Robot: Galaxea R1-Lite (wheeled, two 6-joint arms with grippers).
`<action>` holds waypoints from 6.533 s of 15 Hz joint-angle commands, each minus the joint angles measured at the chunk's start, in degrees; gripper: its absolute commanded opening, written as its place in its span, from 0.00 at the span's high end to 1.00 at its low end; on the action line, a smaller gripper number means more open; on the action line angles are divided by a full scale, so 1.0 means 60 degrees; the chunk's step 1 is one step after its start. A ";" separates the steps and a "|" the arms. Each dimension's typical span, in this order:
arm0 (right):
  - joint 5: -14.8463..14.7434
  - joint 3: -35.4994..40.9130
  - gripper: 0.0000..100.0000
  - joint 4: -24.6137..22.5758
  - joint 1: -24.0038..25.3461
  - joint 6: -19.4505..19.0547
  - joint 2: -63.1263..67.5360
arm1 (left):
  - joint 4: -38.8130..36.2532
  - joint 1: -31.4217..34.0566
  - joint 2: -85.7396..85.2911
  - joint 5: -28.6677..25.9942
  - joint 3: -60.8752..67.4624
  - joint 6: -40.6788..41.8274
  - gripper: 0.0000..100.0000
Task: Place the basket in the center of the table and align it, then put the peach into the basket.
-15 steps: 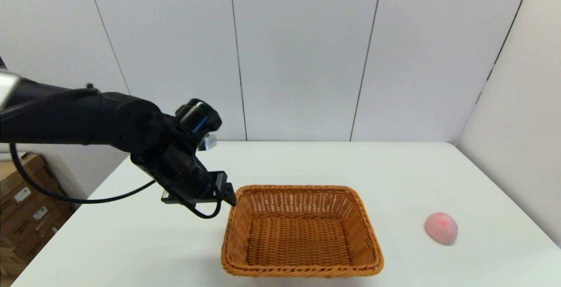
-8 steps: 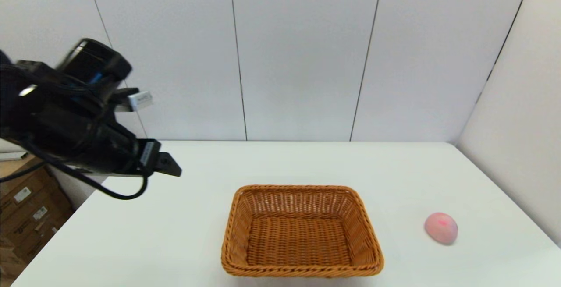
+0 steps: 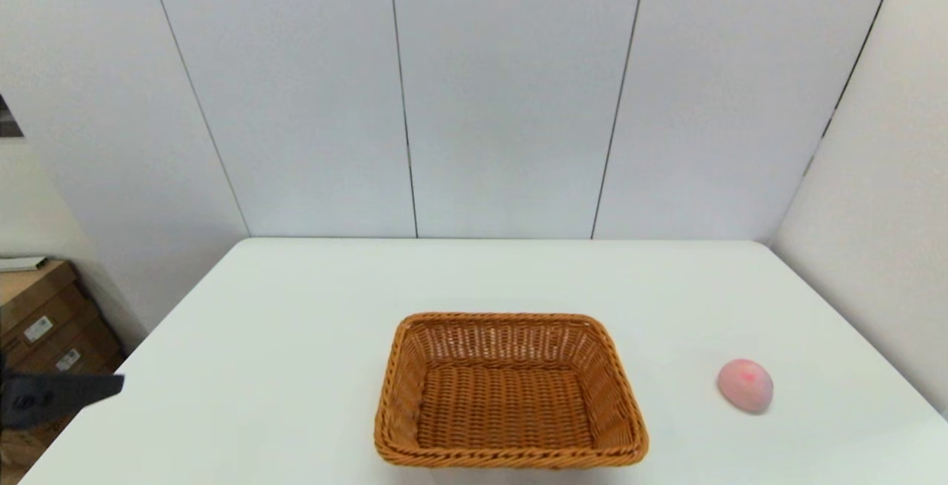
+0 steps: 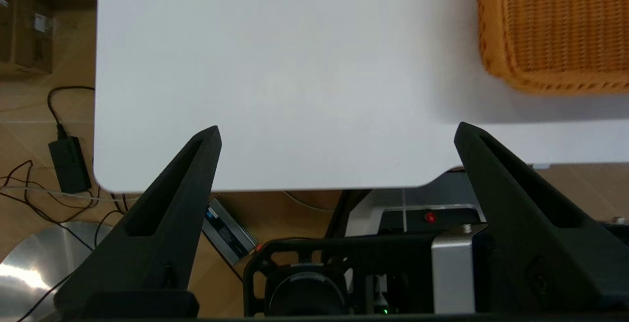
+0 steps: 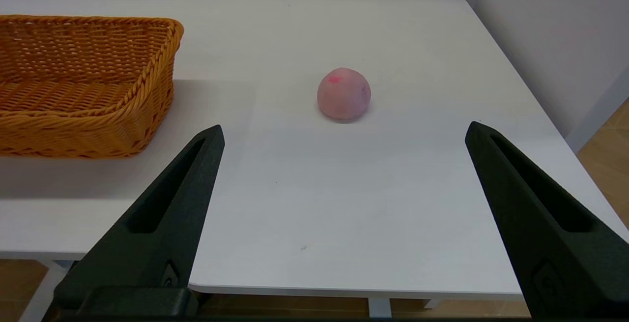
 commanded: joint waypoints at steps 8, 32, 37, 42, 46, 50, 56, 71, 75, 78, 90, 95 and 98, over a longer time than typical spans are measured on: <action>-0.0033 0.0001 0.00 0.0024 0.0004 0.0055 0.0012 | -0.1593 0.1452 -0.7210 -0.0151 0.4693 0.0743 0.00; -0.0077 -0.6708 0.00 0.2793 -0.0333 0.1418 1.1672 | -0.6515 0.1526 -0.9217 -0.0649 0.8868 0.1476 0.00; -0.0575 -0.6708 0.00 0.1313 -0.0245 0.2311 1.4485 | -0.6515 0.1526 -0.9217 -0.0634 0.8868 0.1447 0.00; -0.0589 -0.6767 0.00 -0.0606 -0.0187 0.2370 1.6667 | -0.6515 0.1526 -0.9217 -0.0619 0.8868 0.1417 0.00; -0.0589 -0.7133 0.00 -0.1104 -0.0187 0.2384 1.7913 | -0.6515 0.1526 -0.9217 -0.0619 0.8868 0.1417 0.00; -0.1000 -0.7250 0.00 -0.1836 -0.0157 0.2502 1.9114 | -0.6515 0.1526 -0.9217 -0.0619 0.8868 0.1417 0.00; -0.1043 -0.7441 1.00 -0.1997 -0.0143 0.2589 1.9495 | -0.6515 0.1526 -0.9217 -0.0619 0.8868 0.1403 0.00; 0.0246 -0.9418 1.00 0.1035 0.2743 0.3703 1.5232 | -0.6515 0.1526 -0.9217 -0.0605 0.8868 0.1315 0.00; 0.0158 -1.0078 1.00 0.1386 0.4735 0.4098 1.6023 | -0.6515 0.1526 -0.9217 -0.0546 0.8868 0.1315 0.00; 0.0158 -1.0356 1.00 0.1298 0.5380 0.4098 1.7180 | -0.6515 0.1526 -0.9217 -0.0546 0.8868 0.1300 0.00; 0.0011 -1.1264 0.00 0.1372 0.6171 0.4171 1.8279 | -0.6515 0.1526 -0.9217 -0.0546 0.8868 0.1329 0.00; -0.0033 -1.1249 0.00 0.1577 0.5336 0.4274 1.7297 | -0.6515 0.1526 -0.9217 -0.0546 0.8868 0.1168 0.00; 0.0084 -1.1161 0.00 0.2382 0.3007 0.3688 1.6374 | -0.6515 0.1526 -0.9217 -0.0561 0.8868 0.1198 0.00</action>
